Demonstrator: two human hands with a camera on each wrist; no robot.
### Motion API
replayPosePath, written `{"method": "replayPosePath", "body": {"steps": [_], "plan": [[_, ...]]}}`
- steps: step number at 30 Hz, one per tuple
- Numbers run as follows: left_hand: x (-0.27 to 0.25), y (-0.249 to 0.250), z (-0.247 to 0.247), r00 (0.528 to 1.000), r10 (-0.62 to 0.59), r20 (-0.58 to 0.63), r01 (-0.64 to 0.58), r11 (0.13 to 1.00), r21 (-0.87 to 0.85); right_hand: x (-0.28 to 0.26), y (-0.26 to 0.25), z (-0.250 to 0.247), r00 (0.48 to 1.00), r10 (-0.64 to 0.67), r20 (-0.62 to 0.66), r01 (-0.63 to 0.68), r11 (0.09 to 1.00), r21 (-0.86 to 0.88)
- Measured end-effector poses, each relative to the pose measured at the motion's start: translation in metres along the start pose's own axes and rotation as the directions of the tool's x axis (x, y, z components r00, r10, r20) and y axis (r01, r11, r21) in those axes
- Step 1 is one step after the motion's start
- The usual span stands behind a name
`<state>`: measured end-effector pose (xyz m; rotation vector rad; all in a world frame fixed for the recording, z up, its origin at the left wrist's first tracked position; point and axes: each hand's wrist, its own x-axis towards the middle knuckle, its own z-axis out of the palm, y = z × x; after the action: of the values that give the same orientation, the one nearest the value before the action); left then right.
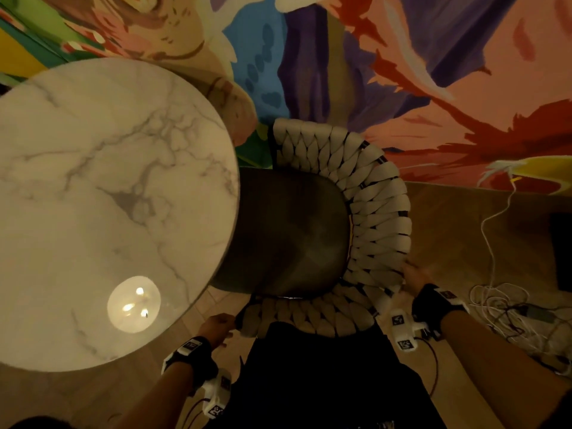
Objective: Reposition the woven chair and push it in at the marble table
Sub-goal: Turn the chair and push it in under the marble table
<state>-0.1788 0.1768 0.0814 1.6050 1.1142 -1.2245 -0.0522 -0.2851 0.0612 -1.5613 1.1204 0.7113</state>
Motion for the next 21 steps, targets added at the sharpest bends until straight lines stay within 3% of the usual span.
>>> {"method": "replayPosePath", "body": {"steps": [3,8,13,21], "plan": [[-0.002,-0.001,0.003,0.998,-0.036,0.046,0.038,0.999,-0.034,-0.022,-0.011,0.005,0.999,0.025,-0.030,-0.025,1.000,-0.001],[0.003,-0.001,0.004,0.997,-0.038,0.066,0.043,0.996,-0.084,0.042,0.016,-0.007,0.999,0.027,-0.046,-0.031,0.996,-0.087],[0.009,0.004,0.001,0.999,-0.020,0.028,0.022,0.996,-0.083,-0.026,-0.030,0.023,1.000,-0.008,-0.022,0.006,0.997,-0.074],[0.009,0.005,0.004,0.999,-0.026,0.030,0.028,0.998,-0.064,-0.024,-0.036,0.028,0.999,-0.027,-0.017,0.025,0.994,-0.108]]}}
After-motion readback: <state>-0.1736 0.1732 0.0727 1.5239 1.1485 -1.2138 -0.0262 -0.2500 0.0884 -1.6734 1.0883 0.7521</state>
